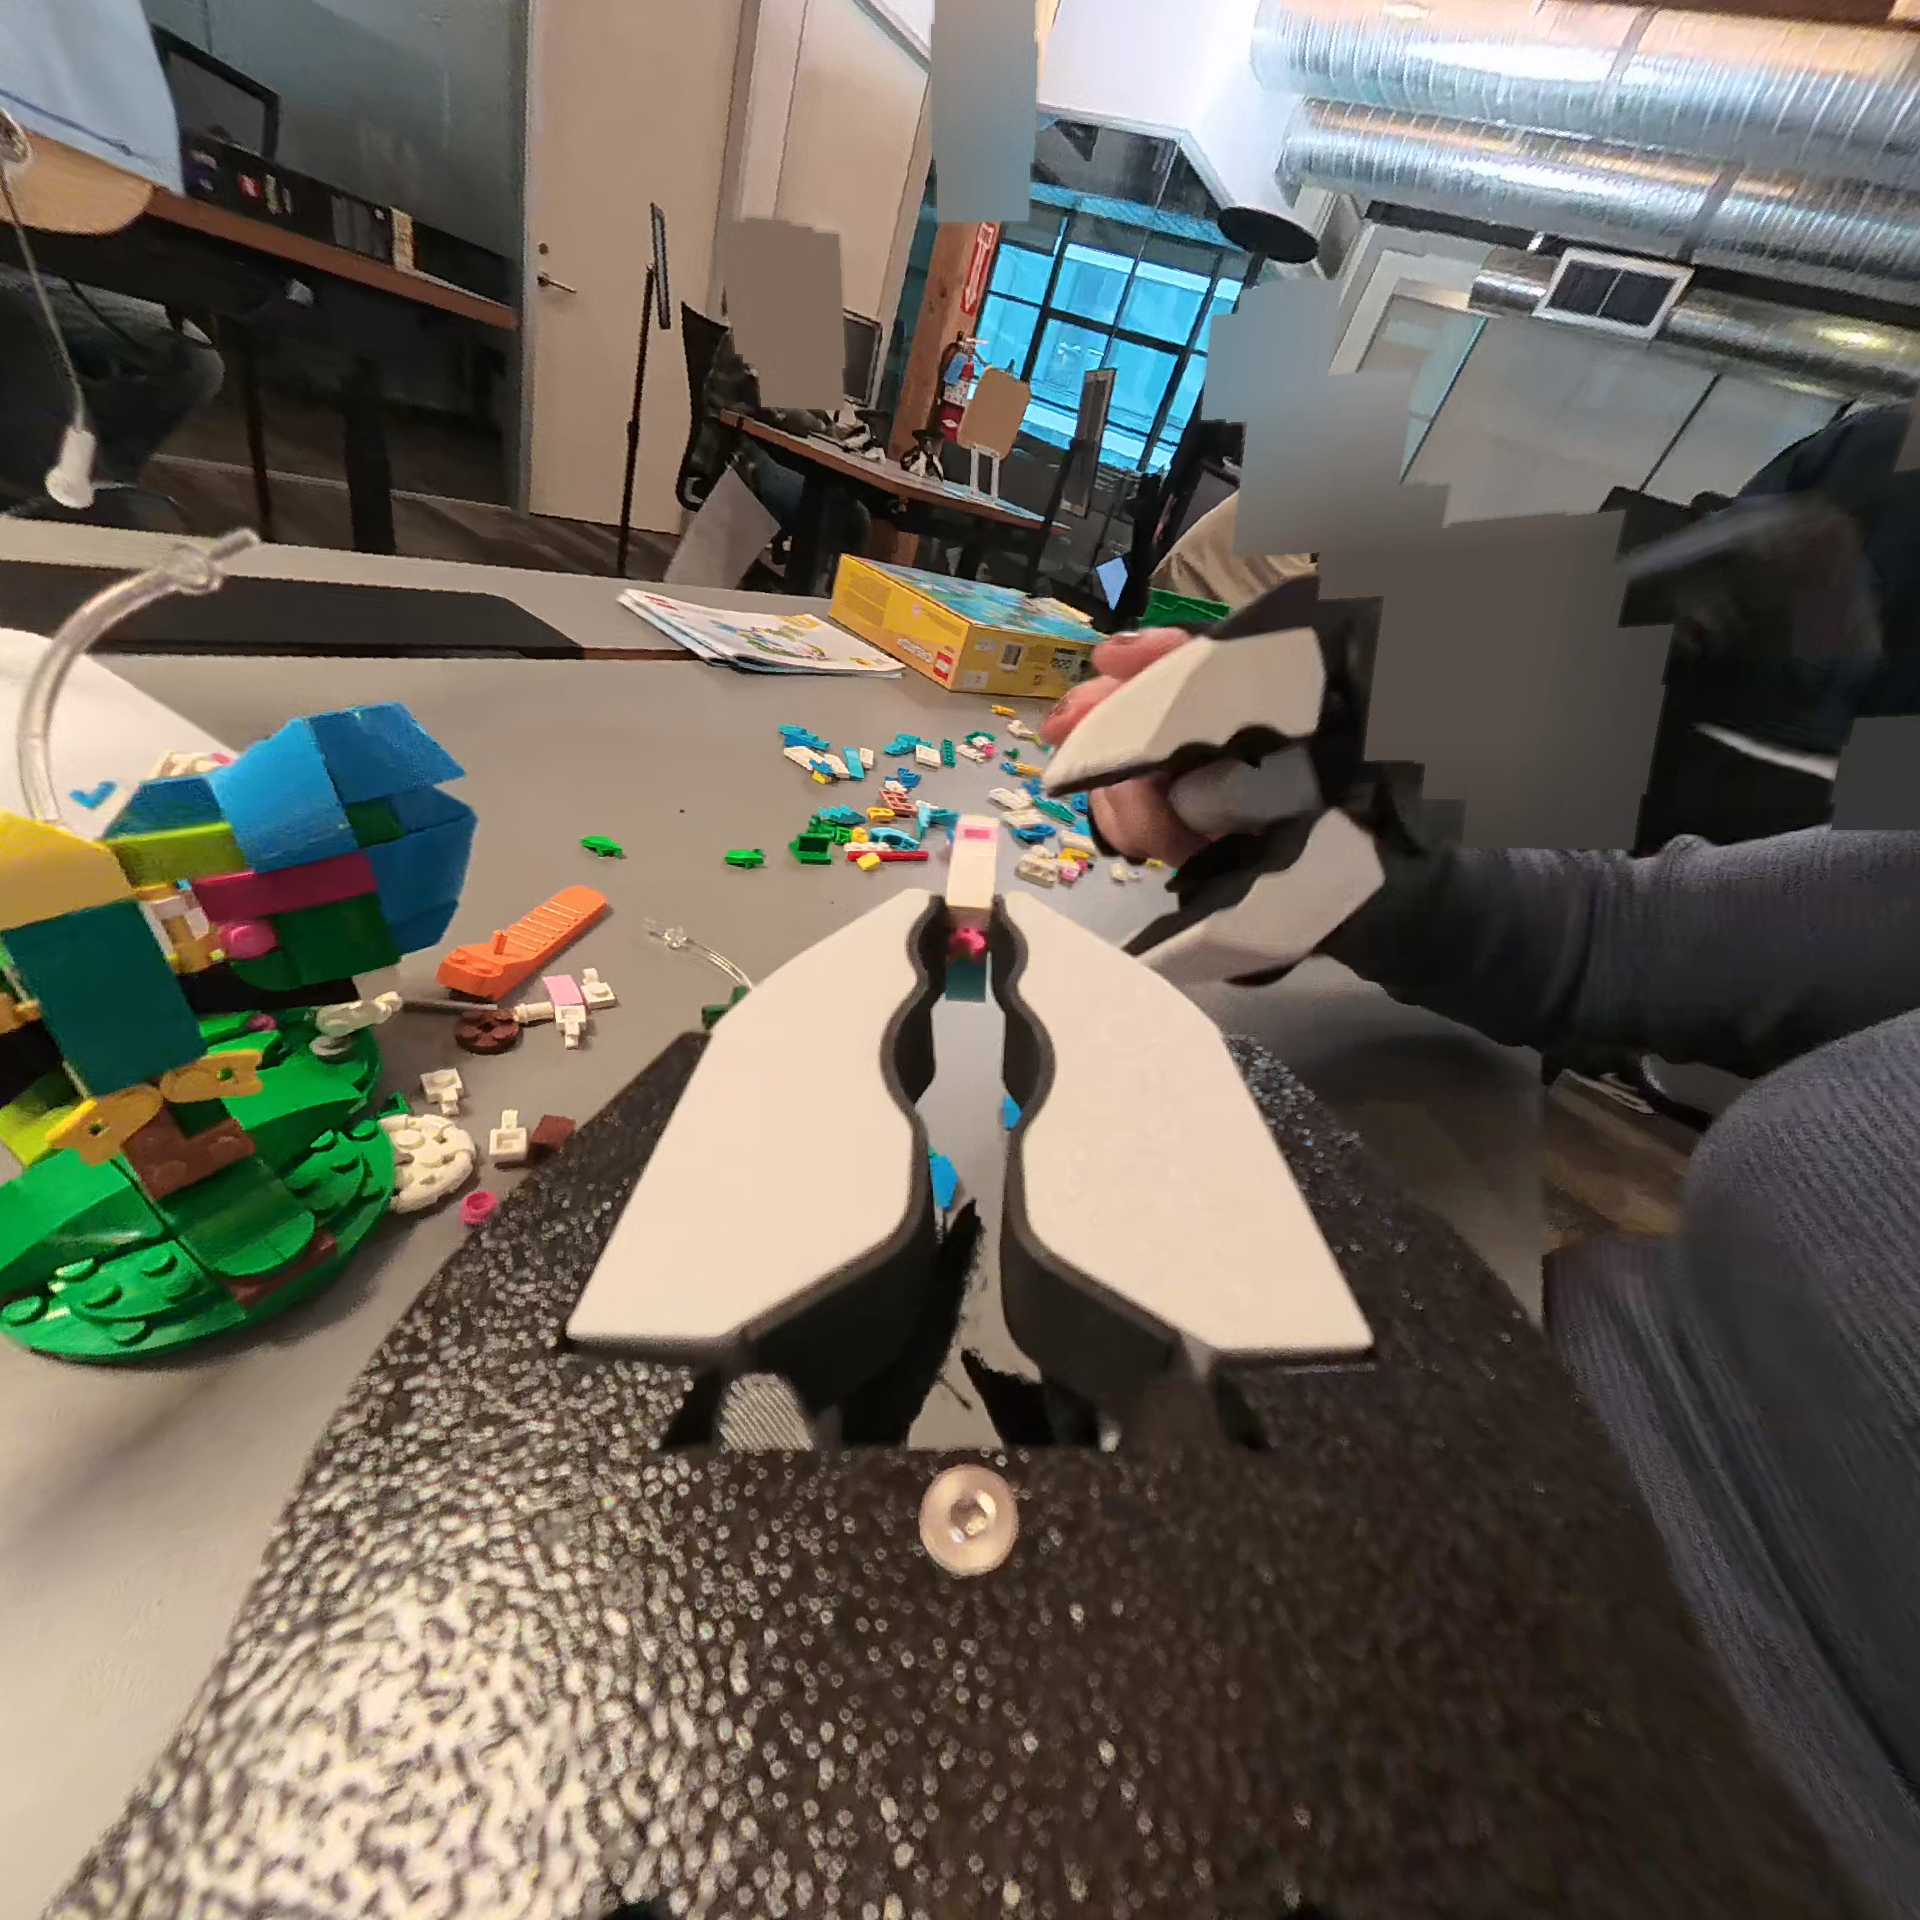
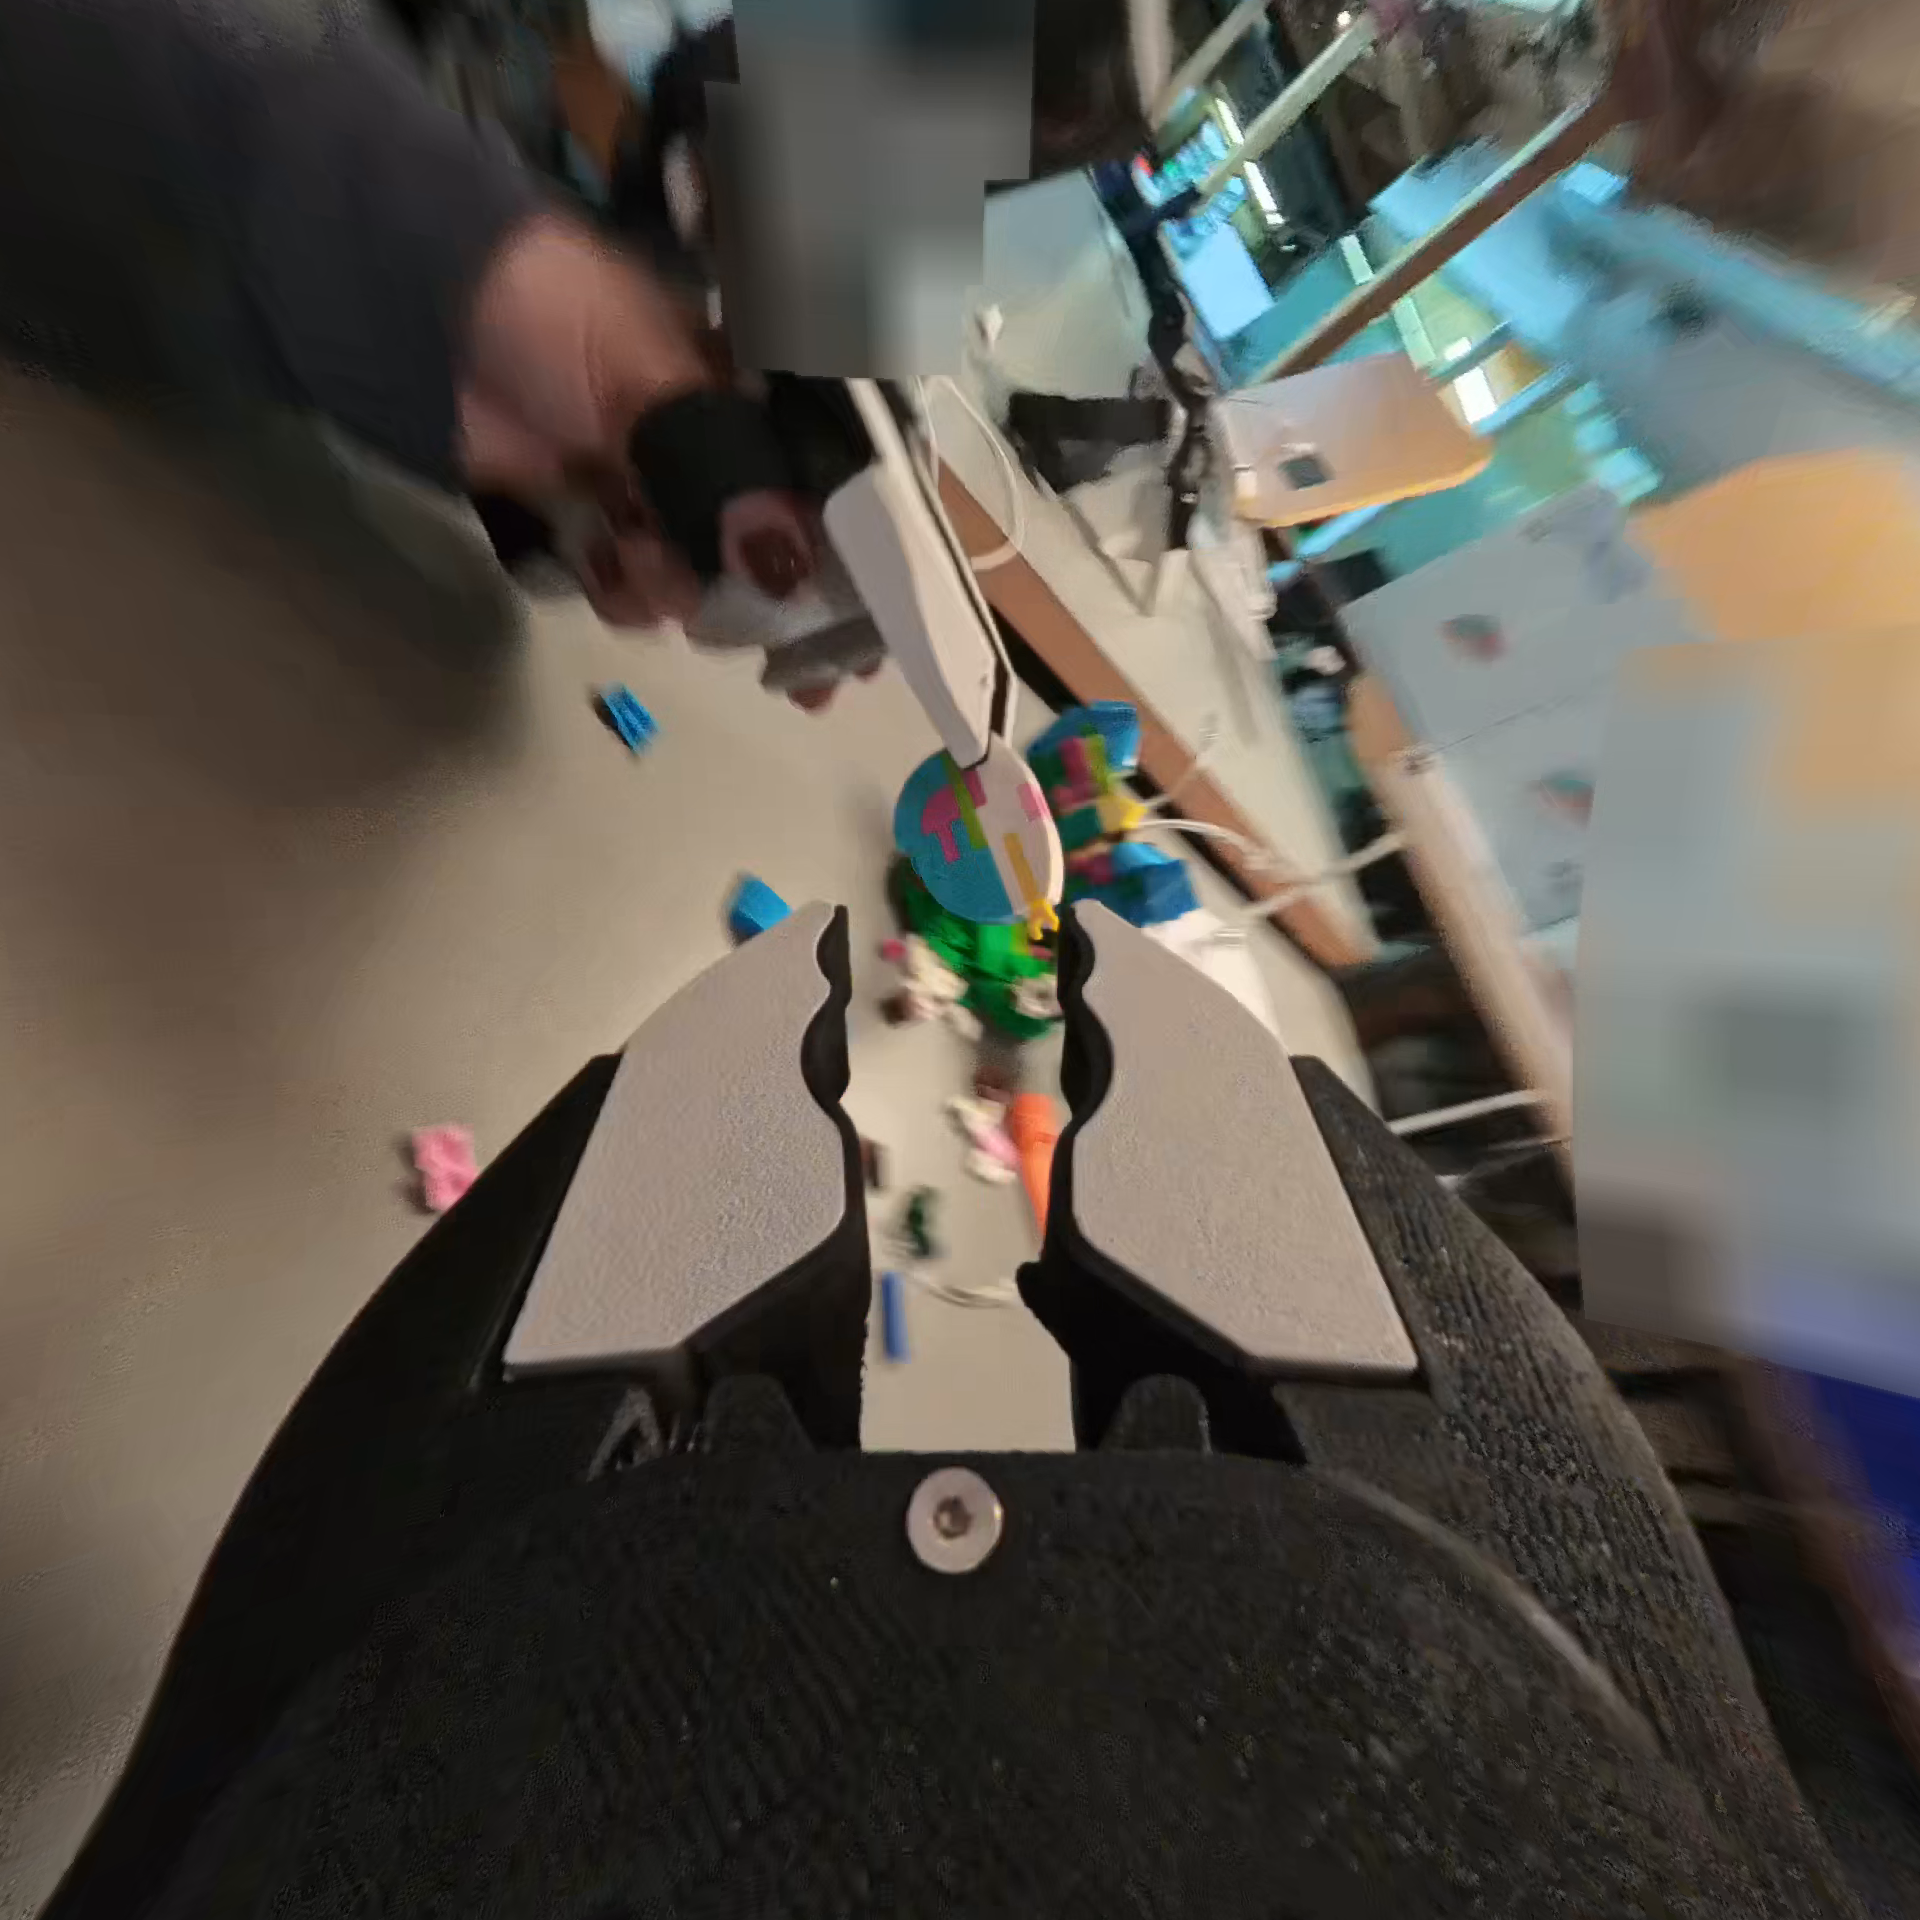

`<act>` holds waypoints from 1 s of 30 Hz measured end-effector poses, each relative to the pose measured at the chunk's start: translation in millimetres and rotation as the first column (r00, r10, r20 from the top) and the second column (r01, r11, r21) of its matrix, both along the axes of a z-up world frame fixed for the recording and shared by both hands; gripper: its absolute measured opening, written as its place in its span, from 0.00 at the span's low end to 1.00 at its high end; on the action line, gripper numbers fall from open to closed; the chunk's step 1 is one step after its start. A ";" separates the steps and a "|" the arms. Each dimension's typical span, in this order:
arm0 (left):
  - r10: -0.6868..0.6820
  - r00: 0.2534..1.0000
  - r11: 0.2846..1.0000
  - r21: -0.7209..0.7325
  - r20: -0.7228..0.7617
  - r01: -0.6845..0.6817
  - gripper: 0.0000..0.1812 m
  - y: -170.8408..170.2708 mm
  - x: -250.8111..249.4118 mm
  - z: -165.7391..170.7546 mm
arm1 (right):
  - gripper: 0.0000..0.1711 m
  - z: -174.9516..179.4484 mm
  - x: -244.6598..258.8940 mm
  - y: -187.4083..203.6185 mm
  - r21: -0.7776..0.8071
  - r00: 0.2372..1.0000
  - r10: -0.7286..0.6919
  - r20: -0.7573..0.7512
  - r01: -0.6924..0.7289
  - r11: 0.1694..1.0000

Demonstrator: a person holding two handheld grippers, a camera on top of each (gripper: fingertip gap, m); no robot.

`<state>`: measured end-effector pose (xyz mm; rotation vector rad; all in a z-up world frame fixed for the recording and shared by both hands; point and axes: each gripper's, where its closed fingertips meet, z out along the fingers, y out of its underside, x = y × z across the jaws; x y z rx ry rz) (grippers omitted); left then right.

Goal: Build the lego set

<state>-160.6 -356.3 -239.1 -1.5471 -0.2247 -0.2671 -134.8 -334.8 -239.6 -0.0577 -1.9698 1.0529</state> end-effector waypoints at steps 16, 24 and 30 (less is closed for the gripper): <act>-0.196 0.969 0.967 -0.132 0.153 0.217 0.04 0.3 7.7 -18.4 | 0.13 -18.7 -14.4 -11.3 -0.272 0.714 0.210 0.668 -0.029 0.962; -0.228 0.964 0.961 -0.126 0.135 0.245 0.04 3.0 12.0 -18.3 | 0.05 -25.4 -11.6 -11.6 -0.304 0.655 0.246 0.715 -0.027 0.952; -0.034 0.999 0.999 -0.007 0.032 0.035 0.13 1.9 -16.5 6.5 | 0.04 -14.0 -21.9 9.5 -0.541 0.600 0.383 0.703 0.101 0.835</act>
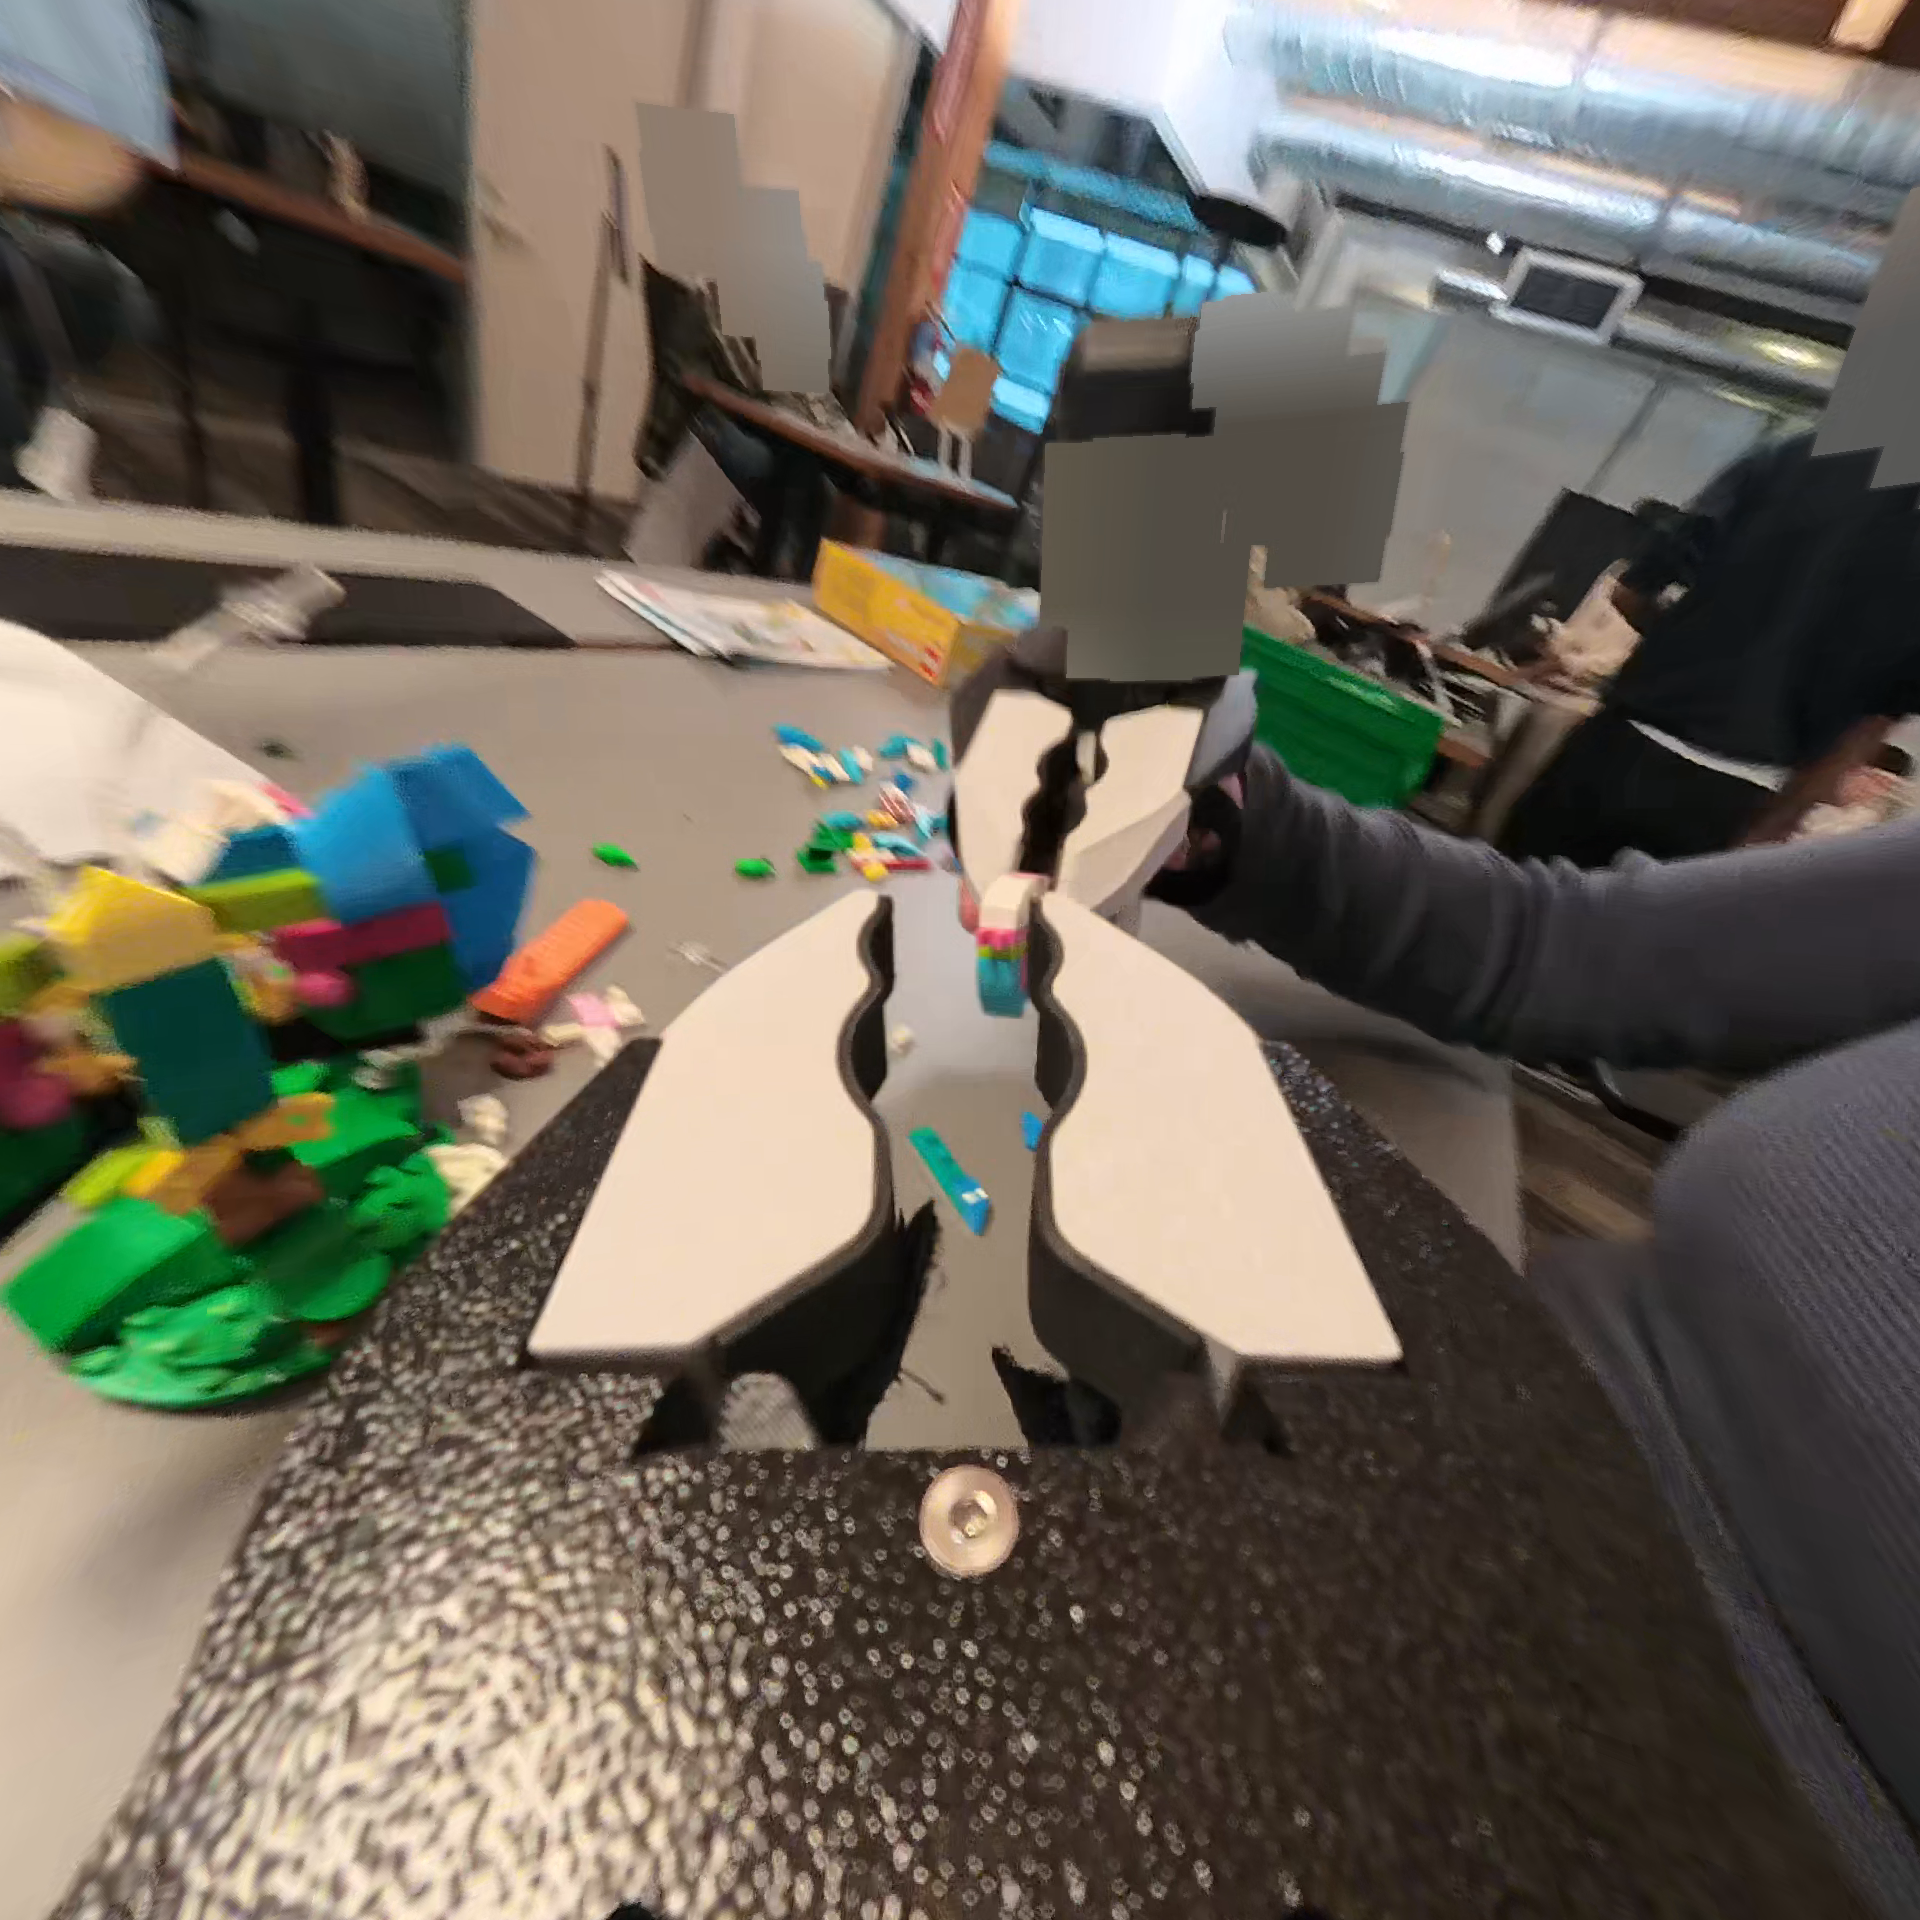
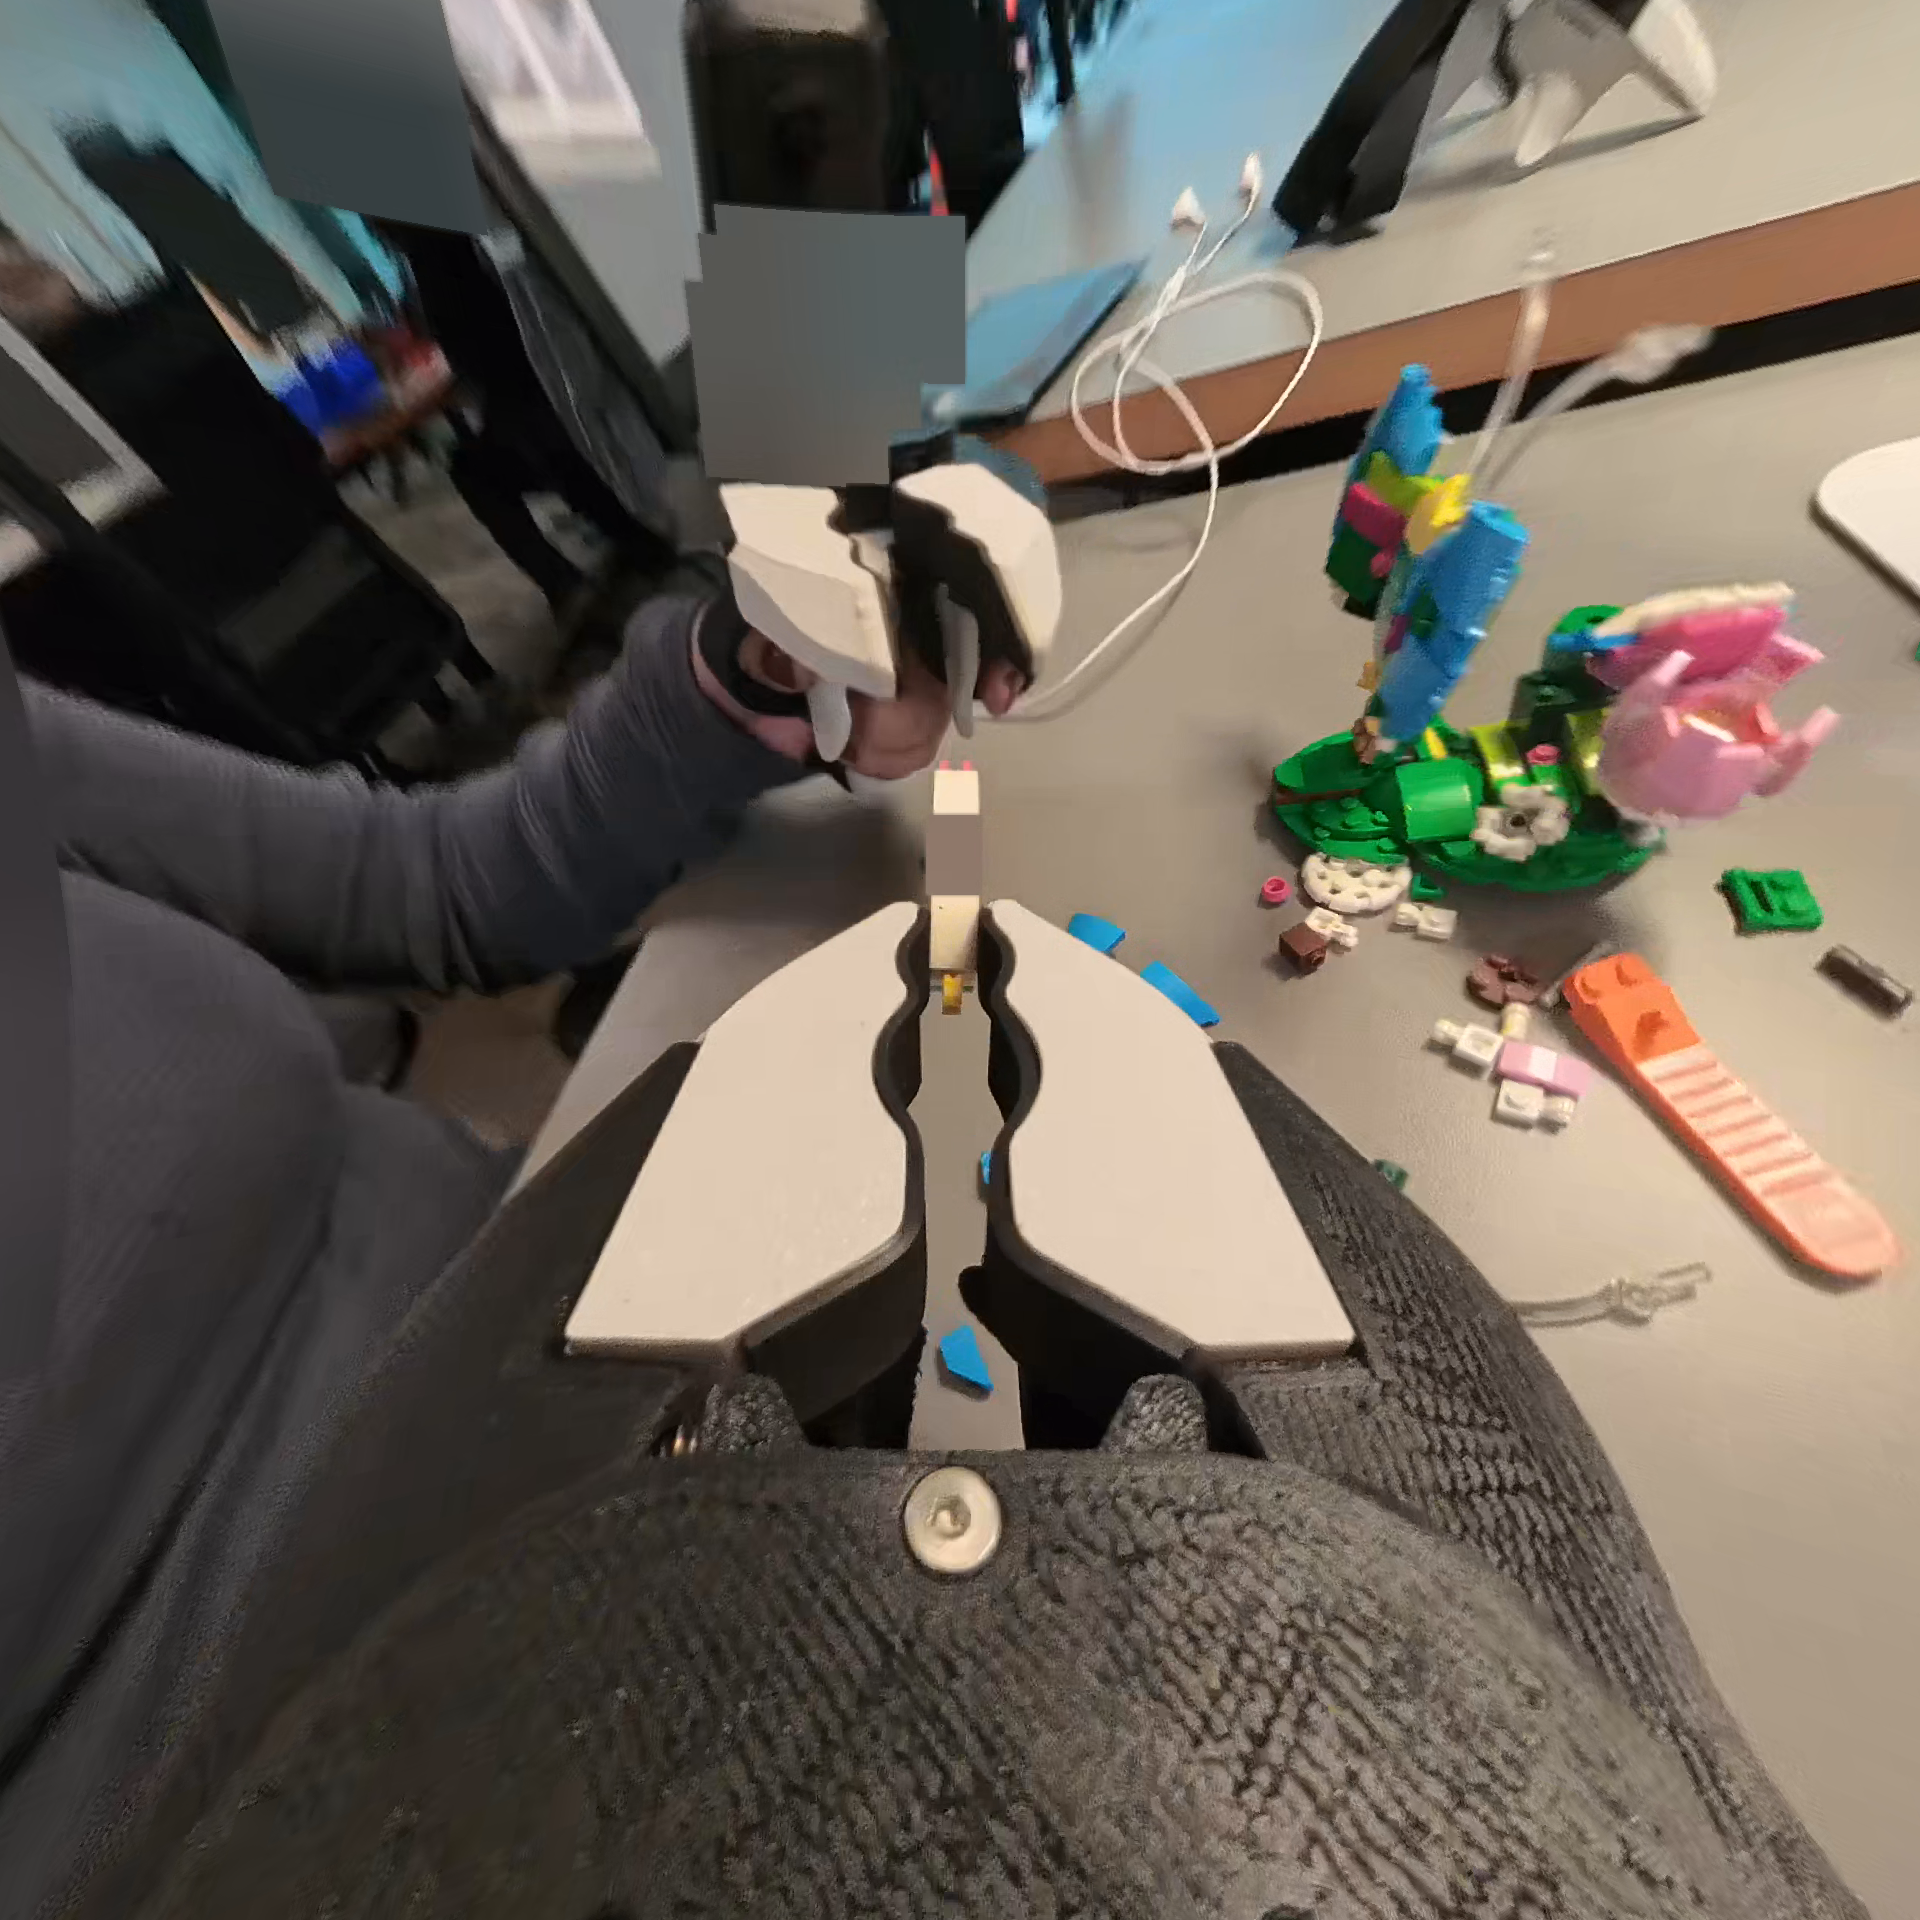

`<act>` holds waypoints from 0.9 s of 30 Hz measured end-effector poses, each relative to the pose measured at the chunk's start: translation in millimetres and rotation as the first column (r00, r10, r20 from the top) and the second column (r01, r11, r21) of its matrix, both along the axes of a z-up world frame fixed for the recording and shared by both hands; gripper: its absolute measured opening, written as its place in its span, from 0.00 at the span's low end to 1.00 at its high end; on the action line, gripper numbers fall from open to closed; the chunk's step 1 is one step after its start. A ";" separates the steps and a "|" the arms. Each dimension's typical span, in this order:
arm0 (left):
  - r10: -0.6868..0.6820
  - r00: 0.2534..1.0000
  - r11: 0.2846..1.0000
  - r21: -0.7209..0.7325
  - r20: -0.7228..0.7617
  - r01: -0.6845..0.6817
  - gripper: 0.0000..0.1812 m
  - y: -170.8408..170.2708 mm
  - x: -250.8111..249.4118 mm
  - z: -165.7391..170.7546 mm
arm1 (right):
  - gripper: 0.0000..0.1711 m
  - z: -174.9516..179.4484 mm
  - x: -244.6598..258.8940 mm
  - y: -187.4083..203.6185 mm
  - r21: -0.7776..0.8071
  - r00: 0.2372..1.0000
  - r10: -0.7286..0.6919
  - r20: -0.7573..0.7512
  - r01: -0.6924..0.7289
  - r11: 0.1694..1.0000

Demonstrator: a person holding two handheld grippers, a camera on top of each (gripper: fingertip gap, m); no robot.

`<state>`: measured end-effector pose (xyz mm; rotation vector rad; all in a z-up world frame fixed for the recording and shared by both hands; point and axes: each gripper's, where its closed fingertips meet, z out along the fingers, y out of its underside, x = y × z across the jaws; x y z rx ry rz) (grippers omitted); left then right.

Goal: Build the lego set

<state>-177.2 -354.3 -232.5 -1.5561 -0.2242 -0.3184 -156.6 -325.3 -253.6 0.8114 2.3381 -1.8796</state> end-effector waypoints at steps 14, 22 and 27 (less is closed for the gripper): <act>0.659 0.537 0.752 0.447 -0.527 -0.485 0.12 32.4 -55.2 82.2 | 0.04 22.7 -47.2 92.3 -0.557 0.916 -0.396 -0.069 0.294 0.777; 0.578 0.573 0.814 0.457 -0.581 -0.358 0.12 66.6 -29.7 62.5 | 0.04 31.3 -46.0 114.9 -0.669 0.892 -0.450 -0.033 0.315 0.674; 0.528 0.609 0.848 0.410 -0.592 -0.336 0.11 69.8 -26.8 45.7 | 0.03 31.5 -45.9 115.1 -0.681 0.899 -0.438 -0.022 0.307 0.664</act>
